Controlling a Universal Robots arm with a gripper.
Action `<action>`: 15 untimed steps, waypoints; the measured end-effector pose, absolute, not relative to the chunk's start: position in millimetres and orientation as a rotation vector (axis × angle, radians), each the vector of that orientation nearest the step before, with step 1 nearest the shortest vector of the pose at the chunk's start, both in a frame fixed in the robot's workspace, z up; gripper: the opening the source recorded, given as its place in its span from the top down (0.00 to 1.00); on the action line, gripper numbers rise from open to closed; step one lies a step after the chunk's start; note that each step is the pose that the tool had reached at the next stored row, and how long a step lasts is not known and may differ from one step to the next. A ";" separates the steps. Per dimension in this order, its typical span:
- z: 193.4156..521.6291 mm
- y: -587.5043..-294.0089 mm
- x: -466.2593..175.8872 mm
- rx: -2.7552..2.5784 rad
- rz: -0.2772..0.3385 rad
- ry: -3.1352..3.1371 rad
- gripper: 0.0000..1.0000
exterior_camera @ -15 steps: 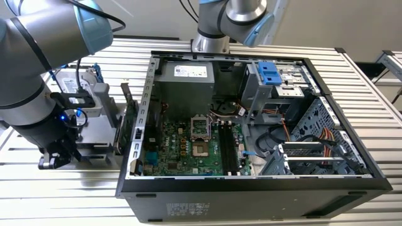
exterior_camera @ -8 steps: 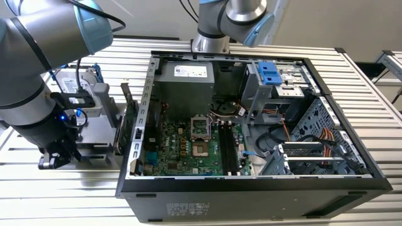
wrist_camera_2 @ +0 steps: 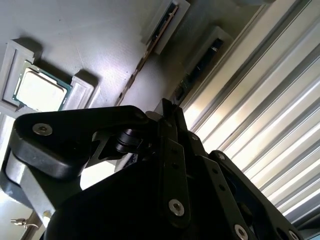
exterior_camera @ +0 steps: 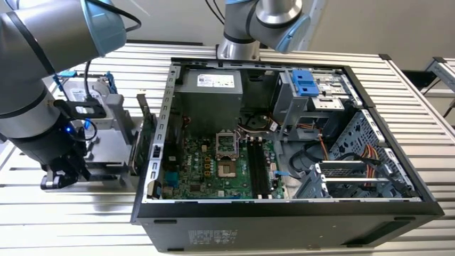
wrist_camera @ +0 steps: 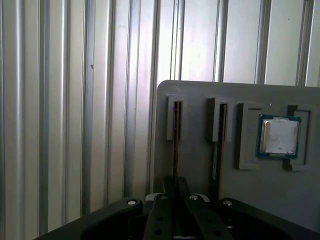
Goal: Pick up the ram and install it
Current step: 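Pick up the ram and move it above insertion slot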
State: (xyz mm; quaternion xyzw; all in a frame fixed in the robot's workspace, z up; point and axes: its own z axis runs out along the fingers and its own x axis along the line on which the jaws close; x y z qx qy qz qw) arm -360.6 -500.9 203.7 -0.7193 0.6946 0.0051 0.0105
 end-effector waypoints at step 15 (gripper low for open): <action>224.9 -500.9 -360.5 -2.245 0.016 2.168 1.00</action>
